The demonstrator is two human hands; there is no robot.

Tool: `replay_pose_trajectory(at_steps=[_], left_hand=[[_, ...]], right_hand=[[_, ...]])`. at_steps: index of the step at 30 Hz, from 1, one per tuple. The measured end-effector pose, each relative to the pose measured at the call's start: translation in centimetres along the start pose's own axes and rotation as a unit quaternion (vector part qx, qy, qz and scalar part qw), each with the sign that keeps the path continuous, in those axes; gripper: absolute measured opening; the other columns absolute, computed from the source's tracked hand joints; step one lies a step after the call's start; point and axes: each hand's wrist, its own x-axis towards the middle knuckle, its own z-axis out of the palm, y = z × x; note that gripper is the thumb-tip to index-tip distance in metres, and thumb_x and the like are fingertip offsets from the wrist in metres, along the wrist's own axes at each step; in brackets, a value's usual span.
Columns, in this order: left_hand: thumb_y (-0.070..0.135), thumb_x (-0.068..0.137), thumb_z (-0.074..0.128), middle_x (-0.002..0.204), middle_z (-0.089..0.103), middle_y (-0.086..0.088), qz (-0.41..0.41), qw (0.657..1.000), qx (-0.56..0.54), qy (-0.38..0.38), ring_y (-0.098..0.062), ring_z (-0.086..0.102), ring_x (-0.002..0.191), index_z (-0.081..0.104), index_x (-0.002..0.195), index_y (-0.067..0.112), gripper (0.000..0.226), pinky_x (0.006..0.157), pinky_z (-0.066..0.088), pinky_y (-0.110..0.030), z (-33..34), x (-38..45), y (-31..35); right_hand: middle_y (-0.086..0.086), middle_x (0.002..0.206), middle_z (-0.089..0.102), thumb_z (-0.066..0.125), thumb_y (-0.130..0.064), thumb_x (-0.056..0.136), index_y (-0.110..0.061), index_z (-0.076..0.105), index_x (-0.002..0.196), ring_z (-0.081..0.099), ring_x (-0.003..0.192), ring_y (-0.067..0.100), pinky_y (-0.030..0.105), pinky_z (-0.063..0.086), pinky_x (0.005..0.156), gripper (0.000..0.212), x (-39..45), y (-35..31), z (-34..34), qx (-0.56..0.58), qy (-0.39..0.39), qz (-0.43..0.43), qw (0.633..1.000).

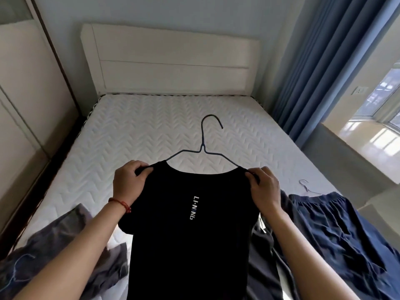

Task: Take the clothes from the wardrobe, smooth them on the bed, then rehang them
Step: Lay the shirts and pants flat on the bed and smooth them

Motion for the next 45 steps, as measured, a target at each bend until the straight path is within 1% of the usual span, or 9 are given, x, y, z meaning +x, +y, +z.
replay_pose_trajectory(at_steps=[9, 14, 17, 21, 24, 30, 35, 39, 45], left_hand=[[0.013, 0.079, 0.067, 0.093, 0.071, -0.015, -0.117, 0.99, 0.076, -0.032, -0.031, 0.063, 0.092, 0.071, 0.085, 0.004, 0.012, 0.081, 0.04, -0.026, 12.9, 4.8, -12.4], [0.024, 0.083, 0.063, 0.115, 0.063, -0.018, -0.121, 0.966, 0.227, -0.031, -0.038, 0.053, 0.11, 0.066, 0.106, 0.01, 0.028, 0.089, 0.041, -0.043, 21.3, 4.7, -20.1], [0.025, 0.082, 0.064, 0.131, 0.052, -0.016, -0.123, 0.946, 0.276, -0.116, -0.036, 0.043, 0.124, 0.053, 0.125, 0.009, 0.046, 0.098, 0.037, -0.046, 24.4, 0.3, -23.8], [0.027, 0.08, 0.064, 0.126, 0.058, -0.017, -0.096, 0.919, 0.308, -0.226, -0.037, 0.052, 0.118, 0.059, 0.118, 0.006, 0.044, 0.092, 0.045, -0.048, 26.1, -8.9, -27.5], [0.053, 0.086, 0.035, 0.121, 0.063, -0.014, -0.113, 0.896, 0.308, -0.297, -0.034, 0.059, 0.112, 0.063, 0.112, 0.011, 0.057, 0.082, 0.052, -0.048, 27.7, -15.4, -28.5], [0.06, 0.09, 0.001, 0.142, 0.046, -0.009, -0.115, 0.856, 0.369, -0.344, -0.024, 0.03, 0.132, 0.04, 0.135, 0.021, 0.071, 0.097, 0.038, -0.057, 31.3, -22.9, -29.7], [0.057, 0.09, 0.0, 0.148, 0.036, -0.01, -0.111, 0.847, 0.403, -0.33, -0.026, 0.025, 0.137, 0.029, 0.141, 0.019, 0.069, 0.106, 0.023, -0.056, 32.3, -23.8, -30.6], [0.056, 0.091, 0.001, 0.148, 0.036, -0.011, -0.116, 0.842, 0.407, -0.335, -0.026, 0.026, 0.137, 0.031, 0.141, 0.018, 0.069, 0.106, 0.023, -0.056, 32.3, -23.8, -30.4], [0.056, 0.091, 0.0, 0.147, 0.036, -0.012, -0.124, 0.839, 0.403, -0.344, -0.028, 0.026, 0.137, 0.03, 0.141, 0.018, 0.07, 0.105, 0.024, -0.058, 32.1, -23.6, -30.3]], right_hand=[[0.007, 0.102, 0.061, 0.054, -0.025, 0.09, -0.015, 0.068, 0.103, 0.057, 0.1, 0.026, 0.03, 0.037, 0.075, 0.021, 8.3, 10.2, 16.1, -0.017, -0.116, 0.007, 0.993], [0.012, 0.126, 0.051, 0.044, -0.032, 0.094, -0.016, 0.053, 0.125, 0.043, 0.122, 0.031, 0.04, 0.033, 0.099, 0.036, 10.2, 17.5, 27.1, -0.1, -0.192, 0.04, 0.976], [0.014, 0.133, 0.047, 0.044, -0.035, 0.094, -0.014, 0.048, 0.13, 0.042, 0.124, 0.031, 0.041, 0.032, 0.102, 0.042, 7.6, 22.2, 30.5, -0.085, -0.224, 0.11, 0.965], [0.019, 0.121, 0.056, 0.051, -0.025, 0.092, -0.008, 0.057, 0.121, 0.049, 0.116, 0.033, 0.039, 0.036, 0.098, 0.034, 1.7, 28.6, 29.9, -0.041, -0.191, 0.189, 0.962], [0.021, 0.111, 0.059, 0.051, -0.02, 0.092, -0.004, 0.06, 0.114, 0.053, 0.11, 0.035, 0.038, 0.038, 0.095, 0.028, -1.3, 32.6, 28.8, -0.019, -0.143, 0.27, 0.952], [0.005, 0.102, 0.059, 0.058, -0.021, 0.088, -0.004, 0.049, 0.127, 0.058, 0.106, 0.026, 0.038, 0.043, 0.093, 0.043, -1.9, 36.1, 29.7, 0.075, -0.106, 0.415, 0.901], [0.009, 0.104, 0.055, 0.067, -0.018, 0.083, -0.007, 0.053, 0.123, 0.055, 0.086, 0.017, 0.022, 0.046, 0.055, 0.044, 0.2, 36.6, 32.2, 0.274, -0.065, 0.512, 0.811], [0.002, 0.085, 0.063, 0.07, -0.021, 0.079, -0.015, 0.063, 0.084, 0.056, 0.071, 0.012, 0.023, 0.04, 0.052, 0.01, 1.2, 35.7, 32.9, 0.275, -0.106, 0.517, 0.803], [0.001, 0.06, 0.061, 0.061, 0.002, 0.077, -0.014, 0.059, 0.067, 0.058, 0.062, 0.017, 0.026, 0.047, 0.056, 0.019, 0.5, 35.3, 29.8, 0.348, -0.047, 0.479, 0.805]])
